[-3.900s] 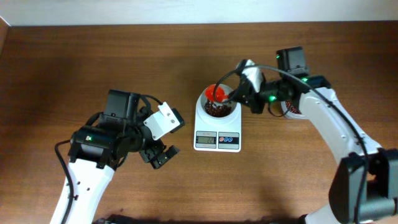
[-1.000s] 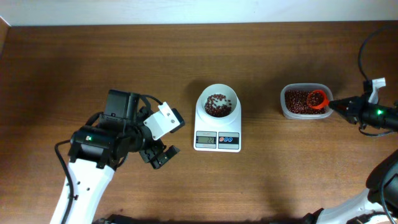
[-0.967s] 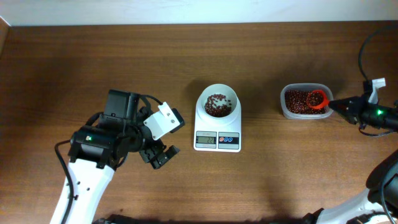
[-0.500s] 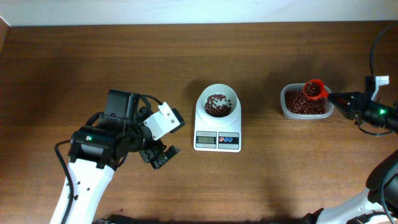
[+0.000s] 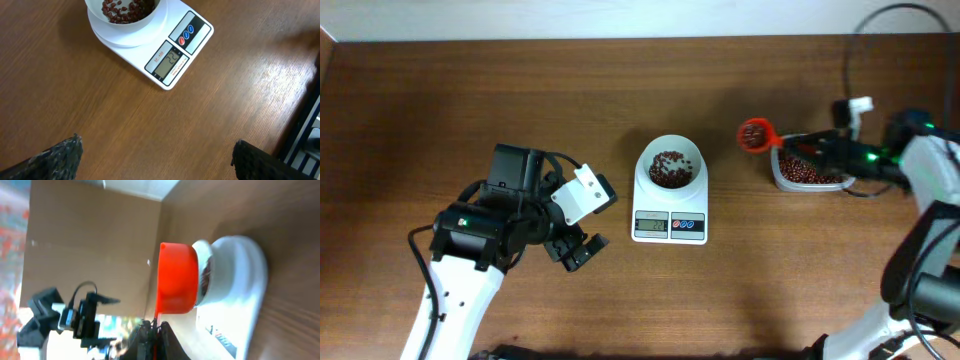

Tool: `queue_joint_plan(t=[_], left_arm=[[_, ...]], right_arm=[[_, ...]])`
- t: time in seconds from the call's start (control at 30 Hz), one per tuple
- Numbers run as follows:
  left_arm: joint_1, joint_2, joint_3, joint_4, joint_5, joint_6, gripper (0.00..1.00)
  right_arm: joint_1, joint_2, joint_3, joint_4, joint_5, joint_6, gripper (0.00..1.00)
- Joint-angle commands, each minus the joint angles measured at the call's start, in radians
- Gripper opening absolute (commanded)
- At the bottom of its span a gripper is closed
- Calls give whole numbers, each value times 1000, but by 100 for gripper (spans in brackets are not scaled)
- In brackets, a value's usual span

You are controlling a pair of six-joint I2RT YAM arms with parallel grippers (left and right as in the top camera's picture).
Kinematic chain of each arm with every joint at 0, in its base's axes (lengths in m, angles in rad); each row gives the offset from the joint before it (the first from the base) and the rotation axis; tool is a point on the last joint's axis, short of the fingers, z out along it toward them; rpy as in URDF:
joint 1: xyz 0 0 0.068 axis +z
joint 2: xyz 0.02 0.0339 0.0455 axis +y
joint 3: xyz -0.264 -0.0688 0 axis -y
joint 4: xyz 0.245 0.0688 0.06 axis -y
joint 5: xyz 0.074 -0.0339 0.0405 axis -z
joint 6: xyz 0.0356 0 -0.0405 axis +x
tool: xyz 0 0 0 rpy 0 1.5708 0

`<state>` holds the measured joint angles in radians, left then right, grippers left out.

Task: Scoop and weigh 50g on scale
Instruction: 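Carry the filled scoop over the white bowl on the scale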

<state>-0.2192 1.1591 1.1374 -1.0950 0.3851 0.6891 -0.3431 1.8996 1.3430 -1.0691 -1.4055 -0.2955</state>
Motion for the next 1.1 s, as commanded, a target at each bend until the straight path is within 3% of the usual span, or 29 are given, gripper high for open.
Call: queue_joint_plan(t=[0.0, 0.23, 0.37, 0.5, 0.67, 0.73, 0.83, 0.87, 0.97, 1.0, 1.03, 1.07], left_arm=[[4, -13, 8, 2, 0, 12, 99], [4, -13, 8, 2, 0, 12, 99], [4, -13, 8, 2, 0, 12, 99], [4, -13, 8, 2, 0, 12, 99], [4, -13, 8, 2, 0, 12, 99], [4, -13, 8, 2, 0, 12, 99], [4, -13, 8, 2, 0, 12, 99], [4, -13, 8, 2, 0, 12, 99], [4, -13, 8, 2, 0, 12, 99], [4, -13, 8, 2, 0, 12, 99], [4, -13, 8, 2, 0, 12, 99], [4, -13, 8, 2, 0, 12, 99]], right_arm=[[114, 9, -4, 17, -43, -10, 4], [286, 9, -4, 200, -37, 107, 4], [338, 9, -4, 312, 146, 120, 4], [361, 9, -4, 381, 237, -41, 4], [363, 9, -4, 422, 220, -87, 4], [363, 9, -3, 423, 282, -60, 4], [365, 9, -3, 414, 222, -116, 4], [364, 9, -3, 422, 281, -65, 4], [372, 9, -3, 409, 194, -117, 4], [375, 9, -3, 444, 267, -54, 4], [375, 9, -3, 448, 261, -14, 4], [377, 9, -3, 446, 172, -67, 4]])
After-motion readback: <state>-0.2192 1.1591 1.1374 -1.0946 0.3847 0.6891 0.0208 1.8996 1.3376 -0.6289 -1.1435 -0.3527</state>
